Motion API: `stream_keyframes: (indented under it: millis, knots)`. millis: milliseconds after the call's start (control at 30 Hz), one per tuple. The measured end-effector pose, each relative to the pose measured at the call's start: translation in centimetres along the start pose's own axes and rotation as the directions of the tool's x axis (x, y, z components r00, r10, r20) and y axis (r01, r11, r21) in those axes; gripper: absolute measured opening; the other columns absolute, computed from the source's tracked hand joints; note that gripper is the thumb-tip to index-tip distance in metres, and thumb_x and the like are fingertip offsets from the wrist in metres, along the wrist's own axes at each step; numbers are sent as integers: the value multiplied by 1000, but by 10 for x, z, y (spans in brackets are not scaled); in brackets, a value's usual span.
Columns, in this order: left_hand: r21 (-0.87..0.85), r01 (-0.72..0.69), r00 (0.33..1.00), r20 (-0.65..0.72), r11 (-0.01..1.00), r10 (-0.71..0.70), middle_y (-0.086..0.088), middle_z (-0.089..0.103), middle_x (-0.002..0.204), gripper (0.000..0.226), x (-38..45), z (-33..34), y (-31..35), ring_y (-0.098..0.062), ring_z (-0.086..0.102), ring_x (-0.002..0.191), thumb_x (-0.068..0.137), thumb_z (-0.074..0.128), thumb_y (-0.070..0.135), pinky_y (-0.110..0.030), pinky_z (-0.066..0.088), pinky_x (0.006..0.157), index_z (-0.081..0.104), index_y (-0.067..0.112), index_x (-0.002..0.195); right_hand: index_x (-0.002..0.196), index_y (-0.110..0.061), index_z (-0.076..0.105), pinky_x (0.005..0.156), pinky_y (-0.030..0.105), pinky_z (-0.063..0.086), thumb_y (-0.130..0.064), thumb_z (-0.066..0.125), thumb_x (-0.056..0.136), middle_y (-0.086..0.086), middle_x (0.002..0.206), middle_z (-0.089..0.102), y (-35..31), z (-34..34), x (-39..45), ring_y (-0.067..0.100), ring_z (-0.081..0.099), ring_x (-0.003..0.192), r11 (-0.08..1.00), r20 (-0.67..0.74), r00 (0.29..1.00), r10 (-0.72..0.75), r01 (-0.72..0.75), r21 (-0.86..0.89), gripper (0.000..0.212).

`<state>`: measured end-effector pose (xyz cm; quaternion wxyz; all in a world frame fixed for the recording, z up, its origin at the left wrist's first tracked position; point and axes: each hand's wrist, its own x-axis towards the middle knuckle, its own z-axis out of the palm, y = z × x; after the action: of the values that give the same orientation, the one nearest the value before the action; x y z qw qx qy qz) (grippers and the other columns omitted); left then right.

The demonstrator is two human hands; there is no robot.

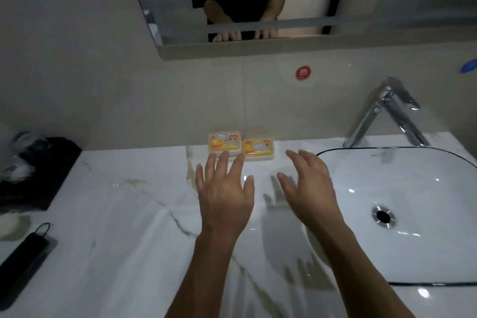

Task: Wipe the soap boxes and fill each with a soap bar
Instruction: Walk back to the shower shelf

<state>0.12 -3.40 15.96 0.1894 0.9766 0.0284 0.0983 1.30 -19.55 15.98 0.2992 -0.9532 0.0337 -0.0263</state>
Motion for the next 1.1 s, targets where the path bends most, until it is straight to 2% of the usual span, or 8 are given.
stream_keyframes:
  millis: [133, 367, 533, 733, 967, 1100]
  knots:
    - [-6, -128, 988, 85, 992, 128, 3, 27, 160, 51, -12, -3, 16, -19, 11, 150, 100, 37, 45, -43, 1, 121, 33, 33, 150, 149, -21, 45, 118, 40, 28, -34, 57, 99, 8, 156, 41, 4, -22, -40, 24, 29, 147, 998, -109, 992, 63, -61, 21, 52]
    - [-117, -356, 916, 154, 927, 371, 2, 31, 159, 51, -55, -2, 52, -21, 16, 150, 101, 40, 42, -44, 7, 122, 34, 33, 150, 151, -22, 41, 120, 34, 22, -35, 55, 101, 6, 159, 35, 23, -48, -120, 20, 23, 150, 964, -234, 936, 263, -264, 28, 54]
    - [-179, -525, 796, 241, 832, 555, 4, 24, 161, 51, -84, 10, 94, -17, 15, 149, 102, 35, 41, -38, 8, 122, 26, 34, 152, 149, -24, 43, 120, 36, 22, -36, 57, 99, 2, 157, 39, 50, -76, -170, 17, 26, 149, 918, -321, 865, 386, -395, 39, 53]
    - [-262, -680, 630, 271, 685, 728, 6, 25, 160, 51, -130, 24, 159, -16, 15, 149, 102, 36, 43, -37, 7, 122, 29, 34, 151, 150, -24, 42, 121, 39, 24, -35, 59, 99, 1, 157, 40, 93, -111, -238, 16, 29, 148, 837, -435, 730, 527, -535, 116, 55]
    - [-309, -777, 473, 287, 548, 833, 4, 29, 158, 50, -204, 47, 254, -19, 18, 148, 101, 36, 43, -41, 12, 121, 31, 33, 150, 149, -25, 45, 118, 39, 29, -34, 62, 97, -3, 151, 46, 157, -157, -319, 16, 36, 142, 746, -492, 592, 638, -635, 202, 55]
    - [-314, -810, 416, 288, 495, 863, 4, 31, 157, 50, -253, 61, 308, -19, 22, 146, 101, 35, 43, -42, 15, 119, 32, 32, 149, 148, -27, 45, 117, 38, 32, -35, 62, 96, -3, 149, 48, 200, -192, -362, 16, 40, 140, 703, -507, 537, 674, -677, 217, 55]
